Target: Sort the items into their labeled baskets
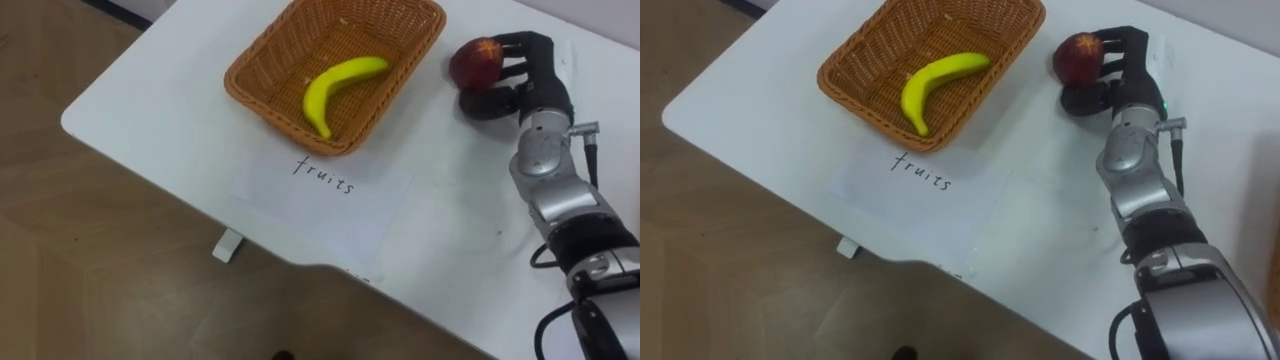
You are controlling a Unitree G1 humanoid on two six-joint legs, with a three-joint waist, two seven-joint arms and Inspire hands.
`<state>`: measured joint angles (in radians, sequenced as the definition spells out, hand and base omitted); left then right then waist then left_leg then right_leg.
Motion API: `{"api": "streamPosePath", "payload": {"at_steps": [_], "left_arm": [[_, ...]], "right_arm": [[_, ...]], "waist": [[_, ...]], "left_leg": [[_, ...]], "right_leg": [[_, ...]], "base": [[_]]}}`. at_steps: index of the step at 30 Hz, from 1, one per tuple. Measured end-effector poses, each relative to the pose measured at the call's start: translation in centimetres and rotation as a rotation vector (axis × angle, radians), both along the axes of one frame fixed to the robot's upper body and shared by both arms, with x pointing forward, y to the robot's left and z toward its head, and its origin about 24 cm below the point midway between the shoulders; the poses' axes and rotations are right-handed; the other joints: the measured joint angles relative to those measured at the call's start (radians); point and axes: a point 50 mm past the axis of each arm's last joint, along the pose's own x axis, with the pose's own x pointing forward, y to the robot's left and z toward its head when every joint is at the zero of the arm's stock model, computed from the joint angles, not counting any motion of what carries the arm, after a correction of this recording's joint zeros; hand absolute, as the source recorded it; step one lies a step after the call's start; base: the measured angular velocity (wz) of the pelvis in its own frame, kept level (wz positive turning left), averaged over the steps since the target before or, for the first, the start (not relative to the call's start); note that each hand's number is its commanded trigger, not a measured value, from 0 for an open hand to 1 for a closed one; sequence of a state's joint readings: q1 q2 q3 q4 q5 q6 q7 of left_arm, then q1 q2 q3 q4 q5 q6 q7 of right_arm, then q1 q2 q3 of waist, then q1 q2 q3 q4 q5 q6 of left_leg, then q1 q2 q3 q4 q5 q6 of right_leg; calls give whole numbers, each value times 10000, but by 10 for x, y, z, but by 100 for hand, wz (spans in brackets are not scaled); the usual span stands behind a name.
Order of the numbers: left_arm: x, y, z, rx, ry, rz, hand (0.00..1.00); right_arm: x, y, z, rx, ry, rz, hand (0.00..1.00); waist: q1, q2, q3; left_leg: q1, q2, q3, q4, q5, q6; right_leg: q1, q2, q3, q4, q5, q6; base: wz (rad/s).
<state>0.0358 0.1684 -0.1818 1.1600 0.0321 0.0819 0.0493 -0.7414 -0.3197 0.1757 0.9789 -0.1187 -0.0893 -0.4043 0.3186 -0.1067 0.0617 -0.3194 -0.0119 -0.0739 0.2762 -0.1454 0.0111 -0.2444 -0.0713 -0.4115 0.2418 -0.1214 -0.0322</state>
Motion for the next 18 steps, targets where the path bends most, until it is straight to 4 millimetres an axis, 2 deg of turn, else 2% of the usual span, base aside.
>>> {"api": "streamPosePath", "payload": {"at_steps": [8,18], "left_arm": [[0,1,0,37,-7,25,0],[0,2,1,312,-70,108,0]], "right_arm": [[0,-1,0,223,13,-96,100],[-1,-2,-1,1170,-82,-278,100]], "waist": [[27,19,-8],[-126,45,-43]], "left_leg": [[9,3,2,9,4,-5],[82,2,-4,-3,18,-7]], "right_leg": [[1,5,-3,-5,0,0],[35,3,10,-15,0,0]], "base": [[0],[0]]}}
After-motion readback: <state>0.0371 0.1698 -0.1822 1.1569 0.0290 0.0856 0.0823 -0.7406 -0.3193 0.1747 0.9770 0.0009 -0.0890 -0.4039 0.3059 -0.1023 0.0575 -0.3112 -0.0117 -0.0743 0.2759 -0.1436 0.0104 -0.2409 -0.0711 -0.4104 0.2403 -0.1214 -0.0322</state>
